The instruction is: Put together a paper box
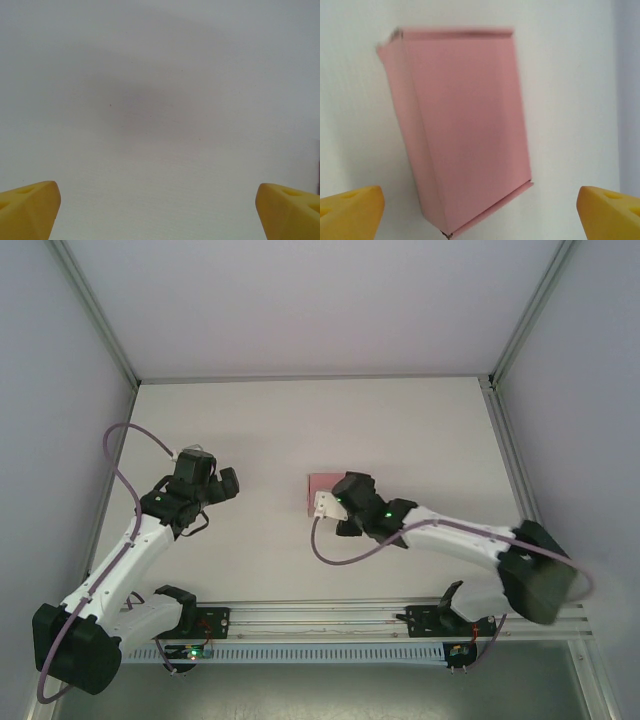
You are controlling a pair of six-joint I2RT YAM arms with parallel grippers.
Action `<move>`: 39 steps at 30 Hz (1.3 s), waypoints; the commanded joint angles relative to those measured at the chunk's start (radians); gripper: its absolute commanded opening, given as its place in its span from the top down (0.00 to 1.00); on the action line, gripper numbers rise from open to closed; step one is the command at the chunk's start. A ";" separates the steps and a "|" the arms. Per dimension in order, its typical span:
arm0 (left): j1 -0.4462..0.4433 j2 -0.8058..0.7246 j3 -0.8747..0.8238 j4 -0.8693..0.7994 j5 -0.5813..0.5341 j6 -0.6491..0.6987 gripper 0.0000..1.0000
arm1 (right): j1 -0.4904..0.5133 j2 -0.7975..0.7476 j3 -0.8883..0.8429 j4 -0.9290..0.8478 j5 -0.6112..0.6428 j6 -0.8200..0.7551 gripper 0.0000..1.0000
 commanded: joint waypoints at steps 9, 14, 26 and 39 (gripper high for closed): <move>0.039 0.099 -0.097 0.376 -0.268 0.177 0.00 | -0.521 -0.404 -0.181 0.353 -0.095 0.706 0.02; 0.094 0.221 -0.241 0.862 -0.327 0.406 0.00 | -0.738 -0.272 -0.271 0.487 -0.082 0.749 0.02; 0.175 0.494 -0.401 1.412 -0.085 0.518 0.00 | -0.841 0.162 -0.593 1.482 -0.363 0.660 0.02; 0.254 0.548 -0.406 1.456 0.022 0.456 0.00 | -0.874 0.223 -0.434 1.250 -0.314 0.727 0.02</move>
